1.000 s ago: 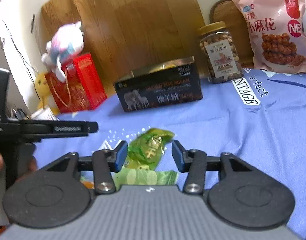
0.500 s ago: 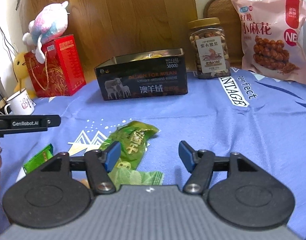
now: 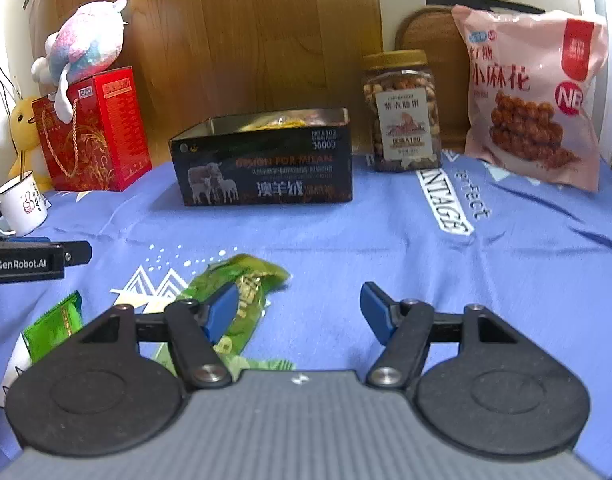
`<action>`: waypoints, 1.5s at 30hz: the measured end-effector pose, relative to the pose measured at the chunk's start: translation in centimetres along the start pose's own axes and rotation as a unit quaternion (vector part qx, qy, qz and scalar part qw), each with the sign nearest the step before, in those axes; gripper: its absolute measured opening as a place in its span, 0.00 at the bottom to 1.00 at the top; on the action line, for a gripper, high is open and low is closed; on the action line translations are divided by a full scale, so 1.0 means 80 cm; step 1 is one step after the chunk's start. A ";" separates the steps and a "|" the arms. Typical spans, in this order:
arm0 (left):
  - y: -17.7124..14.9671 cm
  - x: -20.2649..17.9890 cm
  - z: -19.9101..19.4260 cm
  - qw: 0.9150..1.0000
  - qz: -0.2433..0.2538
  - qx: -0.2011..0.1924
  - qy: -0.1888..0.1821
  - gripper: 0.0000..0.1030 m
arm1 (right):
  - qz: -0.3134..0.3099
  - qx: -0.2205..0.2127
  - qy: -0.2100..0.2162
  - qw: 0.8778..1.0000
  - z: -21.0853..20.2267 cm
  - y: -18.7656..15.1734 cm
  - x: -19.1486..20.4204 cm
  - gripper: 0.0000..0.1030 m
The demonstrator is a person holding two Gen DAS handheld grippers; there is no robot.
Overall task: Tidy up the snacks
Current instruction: 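Move the left tool back toward the green snack packets, then close the left tool on the clear melon-seed packet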
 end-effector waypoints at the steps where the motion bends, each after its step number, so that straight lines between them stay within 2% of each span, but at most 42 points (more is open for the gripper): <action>1: 0.000 0.000 0.000 1.000 0.001 0.000 0.000 0.56 | -0.003 -0.002 -0.002 1.000 -0.001 0.001 0.001 0.68; 12: -0.001 0.012 -0.011 1.000 -0.006 -0.004 -0.019 0.57 | -0.007 -0.006 0.007 1.000 -0.002 0.003 0.001 0.68; 13: -0.001 0.020 -0.014 1.000 -0.013 -0.004 -0.027 0.59 | 0.002 -0.007 0.018 1.000 -0.005 0.002 0.000 0.68; 16: -0.007 0.052 -0.024 0.997 -0.045 0.002 -0.059 0.66 | 0.037 -0.019 0.088 0.995 -0.029 -0.002 -0.006 0.68; 19: -0.019 0.080 -0.036 0.993 -0.074 0.011 -0.091 0.64 | 0.039 -0.028 0.160 0.986 -0.056 -0.014 -0.001 0.68; 21: -0.029 0.090 -0.043 0.988 -0.089 0.025 -0.125 0.61 | 0.034 -0.014 0.191 0.981 -0.065 -0.026 0.005 0.67; 22: -0.033 0.093 -0.046 0.984 -0.094 0.032 -0.146 0.56 | 0.037 -0.001 0.204 0.978 -0.066 -0.032 0.008 0.67; 25: -0.049 0.088 -0.058 0.971 -0.097 0.054 -0.212 0.53 | 0.056 0.040 0.240 0.968 -0.064 -0.053 0.013 0.62; 28: -0.063 0.074 -0.064 0.957 -0.096 0.073 -0.263 0.52 | 0.063 0.061 0.242 0.966 -0.059 -0.066 0.016 0.60; 31: -0.072 0.055 -0.062 0.953 -0.079 0.089 -0.278 0.50 | 0.063 0.068 0.239 0.966 -0.051 -0.067 0.022 0.57; 33: -0.077 0.046 -0.055 0.953 -0.074 0.098 -0.275 0.50 | 0.058 0.068 0.242 0.966 -0.052 -0.064 0.028 0.57; 35: -0.082 0.041 -0.051 0.950 -0.081 0.101 -0.285 0.61 | 0.052 0.071 0.247 0.965 -0.051 -0.066 0.028 0.57; 36: -0.085 0.038 -0.047 0.946 -0.090 0.107 -0.294 0.62 | 0.050 0.071 0.250 0.964 -0.049 -0.067 0.031 0.57; 37: -0.088 0.033 -0.044 0.943 -0.095 0.111 -0.299 0.62 | 0.049 0.068 0.253 0.964 -0.049 -0.068 0.031 0.51; 38: -0.090 0.031 -0.045 0.943 -0.096 0.106 -0.300 0.60 | 0.049 0.069 0.255 0.963 -0.047 -0.069 0.033 0.44; 39: -0.090 0.025 -0.045 0.944 -0.093 0.103 -0.299 0.47 | 0.046 0.072 0.258 0.962 -0.046 -0.070 0.034 0.38; 40: -0.090 0.022 -0.044 0.943 -0.094 0.103 -0.301 0.38 | 0.043 0.068 0.255 0.964 -0.048 -0.071 0.033 0.31; 45: -0.087 -0.001 -0.045 0.945 -0.084 0.096 -0.301 0.36 | 0.070 0.064 0.260 0.961 -0.056 -0.074 0.013 0.27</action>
Point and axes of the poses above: each gripper's, at about its wrist camera, not at the fingertips, and z roughly the way its jaws point, x to its left, y to its top, the point moved 2 cm from there along z, roughly the way its jaws point, and after that the axes turned 4 degrees about -x, right-handed, at the moved point
